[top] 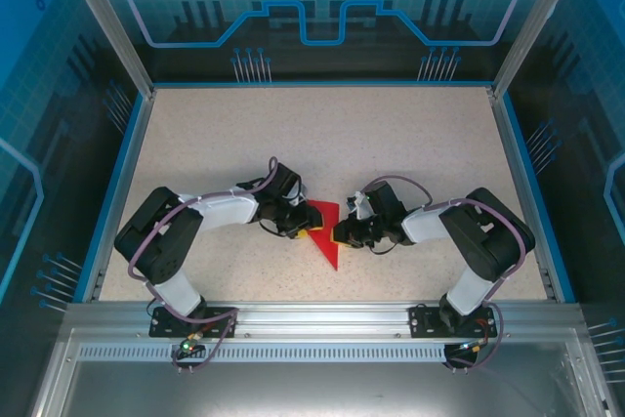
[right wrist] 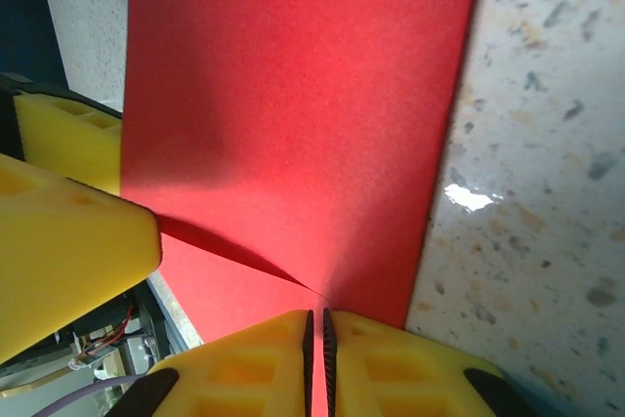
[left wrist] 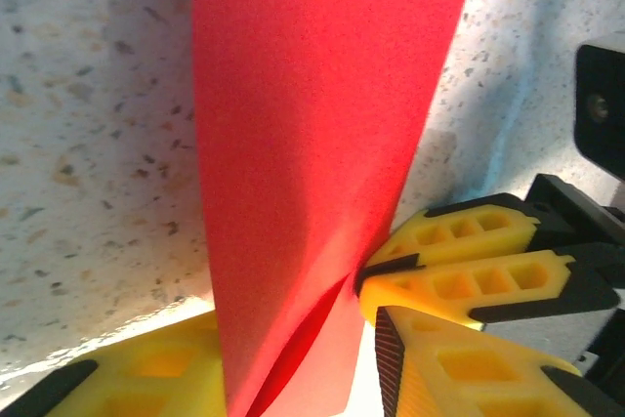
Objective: Fold a paper plane with a square sheet of paper (pick it up from the middle)
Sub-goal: Fold the wing for the fifth time at the center of the table.
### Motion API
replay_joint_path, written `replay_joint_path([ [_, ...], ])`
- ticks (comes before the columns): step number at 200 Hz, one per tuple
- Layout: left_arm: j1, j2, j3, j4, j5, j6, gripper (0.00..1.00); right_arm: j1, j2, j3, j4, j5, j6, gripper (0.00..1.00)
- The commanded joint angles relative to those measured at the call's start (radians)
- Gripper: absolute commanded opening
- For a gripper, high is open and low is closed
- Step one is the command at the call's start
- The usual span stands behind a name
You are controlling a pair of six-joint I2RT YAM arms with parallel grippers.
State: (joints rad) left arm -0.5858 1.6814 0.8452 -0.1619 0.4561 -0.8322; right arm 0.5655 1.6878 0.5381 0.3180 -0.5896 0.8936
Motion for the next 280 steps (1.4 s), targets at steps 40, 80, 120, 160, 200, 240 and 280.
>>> replay_joint_path([
  [40, -0.005, 0.061, 0.116, -0.044, 0.051, 0.138, 0.38, -0.014, 0.088, -0.014, -0.029, 0.122, -0.035, 0.16],
  [80, 0.001, 0.112, 0.163, -0.09, 0.051, 0.206, 0.39, -0.013, 0.091, 0.004, -0.043, 0.129, -0.047, 0.16],
  [120, 0.027, 0.136, 0.169, -0.084, 0.083, 0.233, 0.41, -0.014, 0.101, 0.019, -0.101, 0.143, -0.07, 0.16],
  [160, 0.055, 0.18, 0.209, -0.081, 0.19, 0.286, 0.43, -0.018, 0.125, 0.03, -0.114, 0.138, -0.095, 0.15],
  [200, 0.081, 0.231, 0.271, -0.121, 0.245, 0.334, 0.43, -0.026, 0.139, 0.034, -0.114, 0.129, -0.11, 0.15],
  [240, 0.097, 0.302, 0.347, -0.193, 0.316, 0.396, 0.38, -0.035, 0.136, 0.034, -0.118, 0.122, -0.119, 0.15],
  [280, 0.098, 0.308, 0.369, -0.239, 0.295, 0.415, 0.13, -0.047, 0.122, 0.039, -0.132, 0.119, -0.125, 0.15],
])
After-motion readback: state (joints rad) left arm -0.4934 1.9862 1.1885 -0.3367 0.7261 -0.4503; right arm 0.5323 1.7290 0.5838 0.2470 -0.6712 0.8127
